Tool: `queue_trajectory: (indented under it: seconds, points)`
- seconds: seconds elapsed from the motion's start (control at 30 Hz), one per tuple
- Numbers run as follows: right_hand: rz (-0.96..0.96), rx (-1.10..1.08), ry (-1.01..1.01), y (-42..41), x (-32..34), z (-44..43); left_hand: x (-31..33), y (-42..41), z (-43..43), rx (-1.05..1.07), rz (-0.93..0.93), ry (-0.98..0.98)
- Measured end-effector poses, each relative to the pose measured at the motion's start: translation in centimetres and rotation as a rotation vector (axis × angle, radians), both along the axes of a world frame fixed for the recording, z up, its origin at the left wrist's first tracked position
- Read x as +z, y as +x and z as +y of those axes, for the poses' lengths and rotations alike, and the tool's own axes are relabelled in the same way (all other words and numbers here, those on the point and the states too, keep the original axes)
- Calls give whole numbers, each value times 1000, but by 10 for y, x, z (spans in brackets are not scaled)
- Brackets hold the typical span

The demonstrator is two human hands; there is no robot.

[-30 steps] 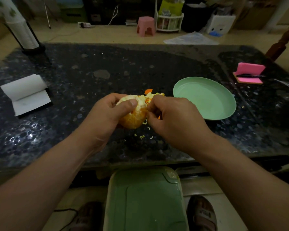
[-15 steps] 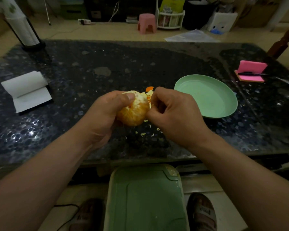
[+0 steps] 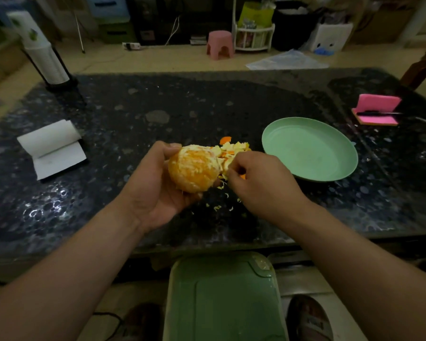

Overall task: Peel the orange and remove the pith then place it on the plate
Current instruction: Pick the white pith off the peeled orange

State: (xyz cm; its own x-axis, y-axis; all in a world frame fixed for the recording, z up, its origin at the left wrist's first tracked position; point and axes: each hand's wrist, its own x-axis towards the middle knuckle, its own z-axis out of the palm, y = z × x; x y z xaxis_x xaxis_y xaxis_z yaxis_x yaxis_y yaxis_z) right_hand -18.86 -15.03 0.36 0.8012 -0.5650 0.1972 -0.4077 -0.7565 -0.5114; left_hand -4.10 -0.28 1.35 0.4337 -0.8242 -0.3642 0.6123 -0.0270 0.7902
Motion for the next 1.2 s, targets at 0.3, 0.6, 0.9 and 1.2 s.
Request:
queue_trajectory:
  seconds: [0.3,0.6,0.9,1.2]
  points:
    - [-213,90,114,-1,16,6,-5,5,-1,50,-12,75]
    - [-118,122,-53,-6,18,8,2,-5,-3,69,-149,98]
    - [-131,115,-192,-3,14,12,2,-11,-4,63,-236,118]
    - [-152,151,46,-9,21,8,5,-5,-1,55,-160,56]
